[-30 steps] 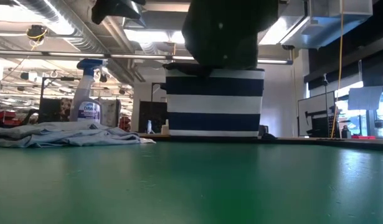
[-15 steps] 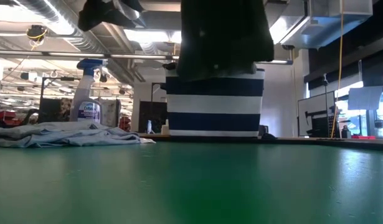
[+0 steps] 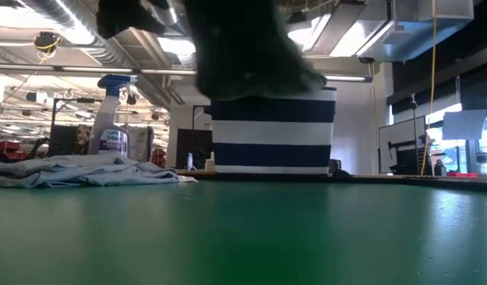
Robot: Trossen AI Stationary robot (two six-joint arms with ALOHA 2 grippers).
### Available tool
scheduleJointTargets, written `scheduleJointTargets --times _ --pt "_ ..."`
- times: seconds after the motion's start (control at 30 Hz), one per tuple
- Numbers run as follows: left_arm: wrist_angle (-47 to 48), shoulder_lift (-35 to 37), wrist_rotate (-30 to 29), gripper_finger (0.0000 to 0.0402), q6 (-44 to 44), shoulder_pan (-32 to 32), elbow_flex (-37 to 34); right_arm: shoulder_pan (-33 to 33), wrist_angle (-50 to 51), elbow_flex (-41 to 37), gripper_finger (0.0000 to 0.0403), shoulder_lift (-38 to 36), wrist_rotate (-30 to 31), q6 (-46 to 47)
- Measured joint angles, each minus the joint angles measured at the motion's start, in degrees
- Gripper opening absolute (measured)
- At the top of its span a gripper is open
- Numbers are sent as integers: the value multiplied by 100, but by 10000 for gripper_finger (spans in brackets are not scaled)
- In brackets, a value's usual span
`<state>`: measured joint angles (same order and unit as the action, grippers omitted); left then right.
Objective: Fold Laundry from Bin
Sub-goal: Fold the green shirt
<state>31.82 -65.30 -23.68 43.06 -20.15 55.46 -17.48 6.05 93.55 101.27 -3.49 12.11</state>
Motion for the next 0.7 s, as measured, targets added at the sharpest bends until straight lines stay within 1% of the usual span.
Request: scheduleJointTargets --times 0.07,0.1,0.17,0.3,0.4,0.5,0.6,0.7 --pt "203 0 46 183 -2 -191 0 -35 -312 -103 3 179 -256 606" --pt "281 1 43 183 -1 -279 0 -77 -309 -140 3 244 -341 877" --pt "434 3 32 183 3 -482 0 -150 -236 -158 3 396 -310 1222" --pt "588 5 7 183 29 -801 0 -260 10 -155 3 602 30 1653" --pt "740 3 -255 183 142 -992 0 -247 592 -152 14 648 612 2073" --pt "949 3 -415 183 318 -1124 0 -83 1334 -152 51 642 1038 2345" --pt "1115 3 -427 183 641 -1252 0 176 2271 -155 103 465 1006 2234" --pt "1129 3 -437 183 950 -1446 0 348 3342 -131 156 107 1061 2188"
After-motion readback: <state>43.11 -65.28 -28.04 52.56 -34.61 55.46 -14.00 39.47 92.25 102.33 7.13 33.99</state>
